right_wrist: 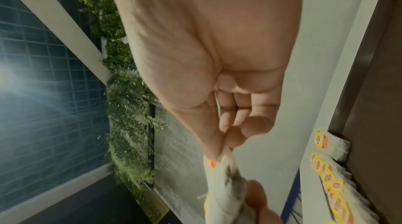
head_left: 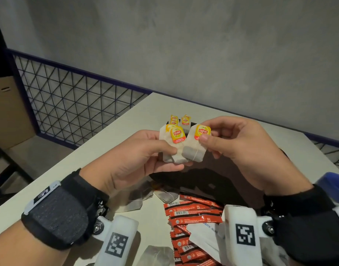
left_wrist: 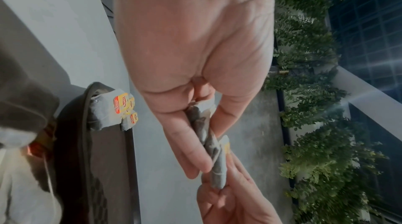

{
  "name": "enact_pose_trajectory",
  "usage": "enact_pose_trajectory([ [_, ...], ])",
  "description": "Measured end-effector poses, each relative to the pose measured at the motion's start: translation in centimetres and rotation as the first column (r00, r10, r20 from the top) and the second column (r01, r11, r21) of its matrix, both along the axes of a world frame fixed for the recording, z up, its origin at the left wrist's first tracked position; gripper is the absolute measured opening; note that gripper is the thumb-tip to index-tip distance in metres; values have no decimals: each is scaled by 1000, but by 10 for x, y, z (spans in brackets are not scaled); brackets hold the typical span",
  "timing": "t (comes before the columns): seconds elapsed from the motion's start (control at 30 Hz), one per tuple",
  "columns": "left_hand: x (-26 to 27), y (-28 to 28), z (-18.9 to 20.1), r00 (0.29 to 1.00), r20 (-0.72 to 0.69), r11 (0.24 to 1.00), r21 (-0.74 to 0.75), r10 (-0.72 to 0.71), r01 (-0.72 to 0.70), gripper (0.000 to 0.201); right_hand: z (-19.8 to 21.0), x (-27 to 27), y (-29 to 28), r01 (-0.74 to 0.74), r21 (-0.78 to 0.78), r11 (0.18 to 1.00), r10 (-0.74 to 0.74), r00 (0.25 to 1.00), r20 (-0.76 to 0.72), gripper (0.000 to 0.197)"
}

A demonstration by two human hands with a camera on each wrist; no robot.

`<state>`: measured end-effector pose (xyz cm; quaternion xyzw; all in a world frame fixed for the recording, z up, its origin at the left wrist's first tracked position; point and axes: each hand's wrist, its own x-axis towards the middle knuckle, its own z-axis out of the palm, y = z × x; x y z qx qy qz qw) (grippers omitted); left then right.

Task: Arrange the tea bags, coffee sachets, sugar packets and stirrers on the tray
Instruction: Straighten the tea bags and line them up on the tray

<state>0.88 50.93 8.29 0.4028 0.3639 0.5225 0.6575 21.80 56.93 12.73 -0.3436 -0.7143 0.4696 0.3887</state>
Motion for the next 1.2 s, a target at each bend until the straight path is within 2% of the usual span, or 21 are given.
enact_pose_trajectory([
  [0.1,-2,0,0,1000,-17,1000,-3,10,-10,42,10,8,-3,-119,-14,993,118,993,-30,30],
  [0.2,0,0,-1,999,-44,1000,19,-20,21,32,13,10,-6,-198,-28,980,199,980,26,31],
  [0.27,2,-1,-2,998,-60,999,41,-30,33,24,9,6,-7,-174,-2,985,173,980,102,31],
  [0.37,2,-2,-4,996,-80,998,54,-32,36,27,5,0,-7,-103,22,994,97,975,197,29],
  [0.5,0,-2,-4,996,-88,998,50,-26,30,30,1,-3,-6,-52,-16,999,54,983,174,27],
  [0.63,1,-3,-4,997,-68,998,43,-34,37,31,-1,-6,-6,-22,-47,999,31,979,202,12],
  [0.73,1,-2,-3,996,-81,999,28,-36,39,35,-2,-4,-3,-1,-66,998,15,976,215,21],
  [0.83,-1,1,-1,999,-36,1000,-14,15,-15,39,-1,-1,-2,-10,-93,996,25,986,164,22],
  [0.97,-10,9,0,990,26,988,-62,142,-140,30,6,-1,11,-34,-190,981,60,989,132,30],
  [1.07,-17,16,0,957,66,957,-87,283,-277,29,10,-8,46,28,-197,980,1,989,146,20],
  [1.2,-24,21,-1,911,144,919,-136,387,-369,30,2,-22,106,150,-123,981,-107,948,299,13],
])
